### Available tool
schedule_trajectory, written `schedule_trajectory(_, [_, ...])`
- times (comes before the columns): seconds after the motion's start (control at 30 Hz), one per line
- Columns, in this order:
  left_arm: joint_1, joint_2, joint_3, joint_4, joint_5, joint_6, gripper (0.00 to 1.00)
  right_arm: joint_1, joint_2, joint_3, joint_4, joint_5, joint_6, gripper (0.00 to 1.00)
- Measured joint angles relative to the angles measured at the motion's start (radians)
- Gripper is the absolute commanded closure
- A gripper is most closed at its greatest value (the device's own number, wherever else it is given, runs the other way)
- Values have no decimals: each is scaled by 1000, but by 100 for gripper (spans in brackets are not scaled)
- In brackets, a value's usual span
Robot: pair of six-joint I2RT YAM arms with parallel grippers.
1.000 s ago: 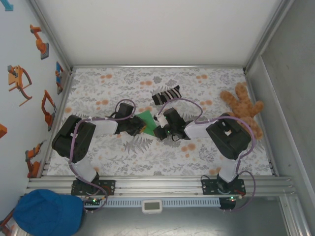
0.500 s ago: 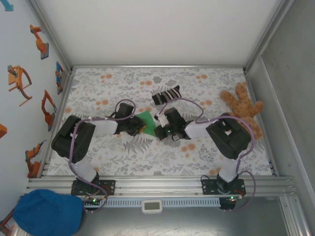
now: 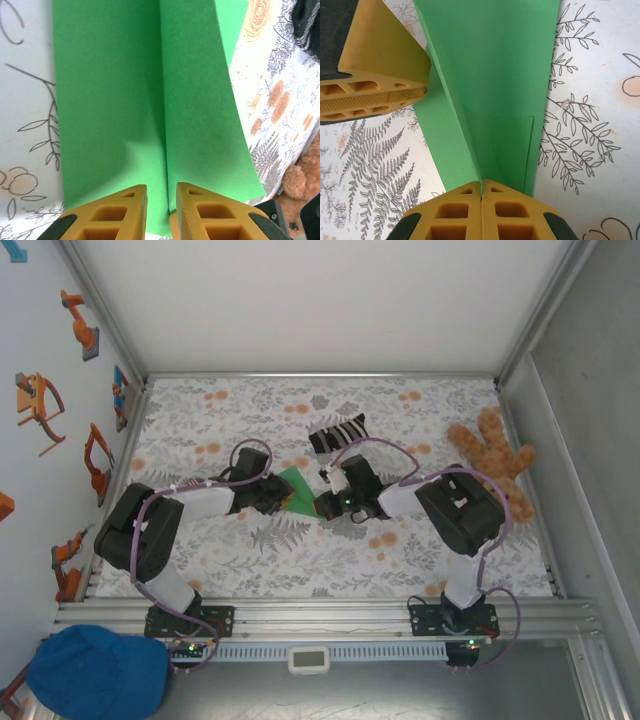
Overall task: Fold a paper plane with a square sheet of paper (pick it up from the middle)
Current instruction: Fourth fold the wing at the center of the table.
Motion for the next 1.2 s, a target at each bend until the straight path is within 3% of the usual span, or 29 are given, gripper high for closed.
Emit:
schedule_trajectory(0.27, [0,24,-5,67,46,30,67,-22,19,21,-15,-64,37,99])
schedule_trajectory(1.2, [-1,58,-41,173,67,127,52,-32,38,79,-114,-95,59,99])
